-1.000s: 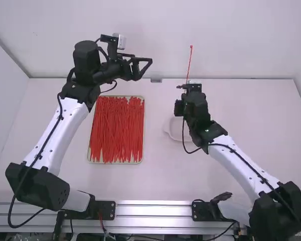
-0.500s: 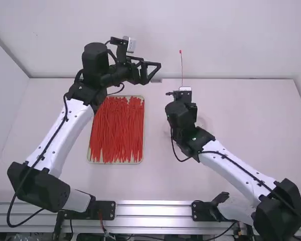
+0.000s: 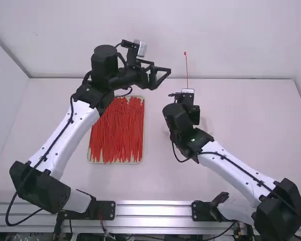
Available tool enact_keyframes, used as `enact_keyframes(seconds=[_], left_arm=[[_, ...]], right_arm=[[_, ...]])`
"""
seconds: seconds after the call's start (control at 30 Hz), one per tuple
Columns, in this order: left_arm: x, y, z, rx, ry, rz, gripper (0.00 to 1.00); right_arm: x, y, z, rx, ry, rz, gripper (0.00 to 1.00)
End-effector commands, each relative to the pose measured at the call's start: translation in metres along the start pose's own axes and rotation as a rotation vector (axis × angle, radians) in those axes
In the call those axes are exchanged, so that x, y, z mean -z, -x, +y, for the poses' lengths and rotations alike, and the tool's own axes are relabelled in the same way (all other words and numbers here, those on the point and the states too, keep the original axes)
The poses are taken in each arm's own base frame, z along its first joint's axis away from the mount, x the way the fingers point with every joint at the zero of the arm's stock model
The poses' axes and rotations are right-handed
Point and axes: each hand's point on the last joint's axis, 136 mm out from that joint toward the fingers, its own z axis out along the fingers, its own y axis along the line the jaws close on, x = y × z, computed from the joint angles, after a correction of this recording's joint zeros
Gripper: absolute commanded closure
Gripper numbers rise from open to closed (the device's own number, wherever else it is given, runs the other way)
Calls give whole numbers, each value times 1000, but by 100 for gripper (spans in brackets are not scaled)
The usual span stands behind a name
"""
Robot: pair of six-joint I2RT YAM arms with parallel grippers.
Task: Fasten the cable tie
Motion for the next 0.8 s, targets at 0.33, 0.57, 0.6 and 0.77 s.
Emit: enact_keyframes(seconds=[0.33, 0.57, 0.6, 0.77], left_arm=[[-6, 13, -28, -36, -69, -37, 0], [-6, 13, -28, -35, -69, -36, 6], [-6, 13, -28, -35, -68, -36, 7], [-6, 12, -29, -34, -71, -34, 12]], right_arm=[[13, 17, 7, -17, 23, -34, 100], [22, 18, 20, -1, 58, -47, 100], [24, 18, 22, 0, 65, -50, 100], [29, 20, 29, 15, 89, -61, 100]])
